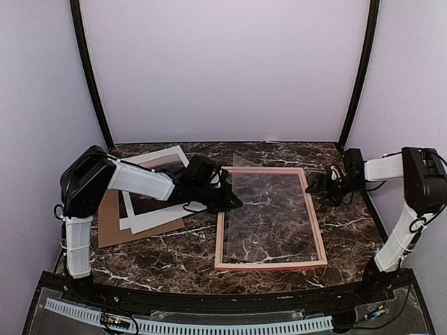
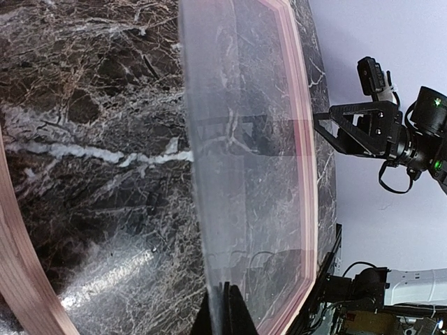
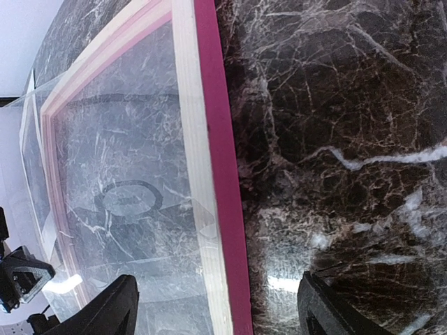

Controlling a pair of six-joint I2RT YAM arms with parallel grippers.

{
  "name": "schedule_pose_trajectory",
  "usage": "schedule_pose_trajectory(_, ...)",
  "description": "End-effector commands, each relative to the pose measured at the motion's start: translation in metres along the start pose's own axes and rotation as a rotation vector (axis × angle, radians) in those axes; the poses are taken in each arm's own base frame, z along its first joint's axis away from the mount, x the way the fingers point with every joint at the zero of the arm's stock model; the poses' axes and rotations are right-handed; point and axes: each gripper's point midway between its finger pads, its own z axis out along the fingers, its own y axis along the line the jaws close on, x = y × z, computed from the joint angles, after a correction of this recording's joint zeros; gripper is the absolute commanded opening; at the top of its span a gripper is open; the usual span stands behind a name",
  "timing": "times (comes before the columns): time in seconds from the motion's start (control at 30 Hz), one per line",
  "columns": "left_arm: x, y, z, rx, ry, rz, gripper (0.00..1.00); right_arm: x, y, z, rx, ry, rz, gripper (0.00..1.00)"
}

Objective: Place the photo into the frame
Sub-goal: Place the glass panel in the frame body.

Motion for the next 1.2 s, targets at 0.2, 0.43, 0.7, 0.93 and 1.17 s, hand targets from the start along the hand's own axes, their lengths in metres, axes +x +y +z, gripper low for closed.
schedule_pose_trajectory(0.2, -0.009, -0.014, -0.018, 0.012, -0.034, 0.029, 0.0, -0.005, 0.004, -0.006, -0.009, -0.035, -0.012, 0.8)
schedule_pose_trajectory(0.43, -0.01, -0.014, -0.021, 0.008, -0.04, 0.032, 0.0, -0.011, -0.006, -0.01, -0.002, -0.048, 0.009, 0.79)
schedule_pose_trajectory(0.7, -0.011, -0.014, -0.021, 0.008, -0.037, 0.036, 0.0, -0.01, -0.007, -0.01, 0.003, -0.045, 0.009, 0.79)
schedule_pose_trajectory(0.93, -0.01, -0.012, -0.021, 0.005, -0.034, 0.037, 0.0, -0.008, -0.008, -0.01, 0.005, -0.042, 0.008, 0.79)
schedule_pose_trajectory(1.17, -0.013, -0.012, -0.02, 0.004, -0.036, 0.042, 0.0, -0.008, -0.008, -0.009, 0.004, -0.039, 0.006, 0.79)
